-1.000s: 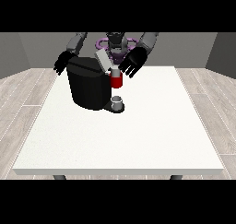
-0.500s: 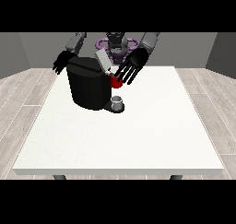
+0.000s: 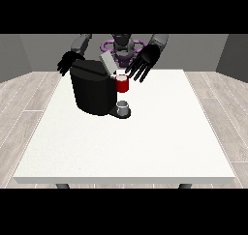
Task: Insert the coffee pod into the coffee machine and close the lid
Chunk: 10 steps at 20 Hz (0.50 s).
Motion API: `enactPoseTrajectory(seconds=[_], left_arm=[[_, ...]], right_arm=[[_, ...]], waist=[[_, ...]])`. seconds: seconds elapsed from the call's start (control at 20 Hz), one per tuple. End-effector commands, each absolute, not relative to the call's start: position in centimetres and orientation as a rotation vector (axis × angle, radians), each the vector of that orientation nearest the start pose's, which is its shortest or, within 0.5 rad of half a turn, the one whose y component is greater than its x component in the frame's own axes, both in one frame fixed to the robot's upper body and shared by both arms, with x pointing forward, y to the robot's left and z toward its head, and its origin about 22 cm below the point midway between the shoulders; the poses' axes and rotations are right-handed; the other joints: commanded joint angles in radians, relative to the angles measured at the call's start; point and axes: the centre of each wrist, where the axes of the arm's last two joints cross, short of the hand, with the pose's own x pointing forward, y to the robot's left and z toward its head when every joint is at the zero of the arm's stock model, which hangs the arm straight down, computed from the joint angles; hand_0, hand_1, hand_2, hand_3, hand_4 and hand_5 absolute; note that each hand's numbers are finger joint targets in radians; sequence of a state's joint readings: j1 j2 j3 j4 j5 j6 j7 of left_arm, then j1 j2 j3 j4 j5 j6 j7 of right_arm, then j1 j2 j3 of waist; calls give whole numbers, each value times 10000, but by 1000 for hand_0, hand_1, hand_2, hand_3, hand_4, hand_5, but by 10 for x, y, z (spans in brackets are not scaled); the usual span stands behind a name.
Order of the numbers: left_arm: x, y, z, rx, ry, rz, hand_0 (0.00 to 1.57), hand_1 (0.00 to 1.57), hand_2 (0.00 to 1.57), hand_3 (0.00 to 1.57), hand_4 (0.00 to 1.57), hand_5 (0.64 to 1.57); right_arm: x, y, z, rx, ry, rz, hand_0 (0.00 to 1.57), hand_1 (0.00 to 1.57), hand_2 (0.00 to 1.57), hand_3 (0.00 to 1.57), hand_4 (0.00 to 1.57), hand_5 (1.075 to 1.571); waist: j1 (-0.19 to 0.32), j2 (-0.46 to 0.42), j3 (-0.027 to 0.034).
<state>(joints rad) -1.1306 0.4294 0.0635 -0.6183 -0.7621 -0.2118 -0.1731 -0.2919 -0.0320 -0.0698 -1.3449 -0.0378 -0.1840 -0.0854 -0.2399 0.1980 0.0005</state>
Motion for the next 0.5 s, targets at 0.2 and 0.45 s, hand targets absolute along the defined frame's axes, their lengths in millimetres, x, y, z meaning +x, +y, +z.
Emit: enactPoseTrajectory(seconds=[0.2,0.45], left_arm=[[456,261,172,6211,-15550,-10400,0,0,0,0,0,1571],[446,245,118,3893,-15797,-7531,0,0,0,0,0,1571]], right_arm=[[298,-219,15,-1152,-16464,-1136,0,0,0,0,430,1571],[272,-247,-21,-1133,-15860,-1667,0,0,0,0,445,1571]], waist=[[230,-969,-8],[1003,-2201,-5]])
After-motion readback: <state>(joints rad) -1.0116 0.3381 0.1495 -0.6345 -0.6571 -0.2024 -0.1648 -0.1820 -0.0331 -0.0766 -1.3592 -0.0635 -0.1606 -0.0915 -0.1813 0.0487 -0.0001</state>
